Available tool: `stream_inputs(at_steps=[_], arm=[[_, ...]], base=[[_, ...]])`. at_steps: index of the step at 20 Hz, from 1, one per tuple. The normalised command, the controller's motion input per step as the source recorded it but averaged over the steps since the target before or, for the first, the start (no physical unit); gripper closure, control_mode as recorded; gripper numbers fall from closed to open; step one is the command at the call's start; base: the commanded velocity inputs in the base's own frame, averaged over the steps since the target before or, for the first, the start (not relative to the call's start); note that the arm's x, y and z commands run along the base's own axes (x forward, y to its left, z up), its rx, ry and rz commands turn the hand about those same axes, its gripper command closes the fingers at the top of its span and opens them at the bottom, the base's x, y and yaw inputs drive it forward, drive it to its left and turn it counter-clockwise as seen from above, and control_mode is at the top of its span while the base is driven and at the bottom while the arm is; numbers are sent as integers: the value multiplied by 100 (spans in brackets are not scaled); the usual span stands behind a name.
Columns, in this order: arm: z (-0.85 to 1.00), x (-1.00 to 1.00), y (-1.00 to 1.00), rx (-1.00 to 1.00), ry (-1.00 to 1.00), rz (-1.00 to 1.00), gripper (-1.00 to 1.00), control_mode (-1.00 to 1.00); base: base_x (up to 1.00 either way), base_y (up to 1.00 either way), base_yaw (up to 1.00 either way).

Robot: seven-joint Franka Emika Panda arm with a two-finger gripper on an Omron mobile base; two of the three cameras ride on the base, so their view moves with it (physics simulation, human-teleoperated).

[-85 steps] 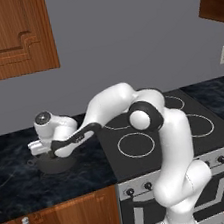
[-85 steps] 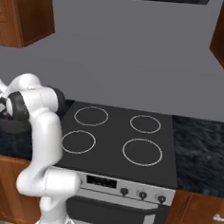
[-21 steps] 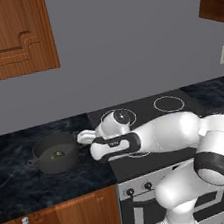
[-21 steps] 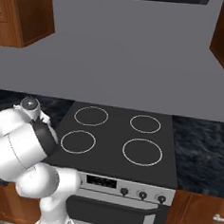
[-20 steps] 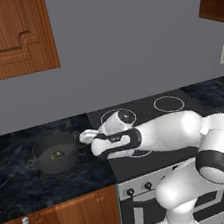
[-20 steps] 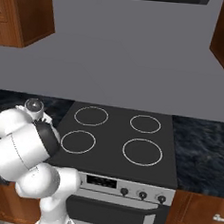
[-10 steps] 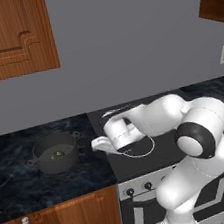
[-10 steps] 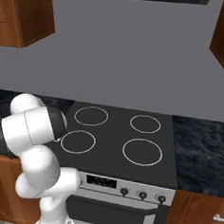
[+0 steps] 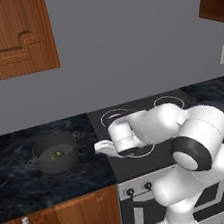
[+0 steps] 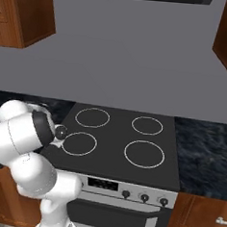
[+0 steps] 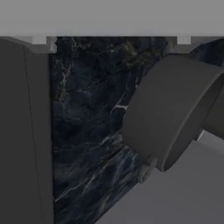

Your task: Turn on the sink faucet. Then move the squash from the counter to the sink. Turn off the sink. Move the vegetable from the sink to the pot next to the stove. Finally move the pot to the front left burner.

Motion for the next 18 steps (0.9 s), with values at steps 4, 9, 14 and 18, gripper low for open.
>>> stream_inputs(at_steps=[4, 9, 14, 18], arm=[[85, 30, 1, 0, 19, -1, -100, -100], [81, 39, 0, 0, 20, 0, -100, -100], [12, 43, 0, 0, 11, 2, -100, -100], [-9, 21, 0, 5, 7, 1, -100, -100]], base=[[0, 0, 0], [0, 0, 0], [0, 0, 0], [0, 0, 0]])
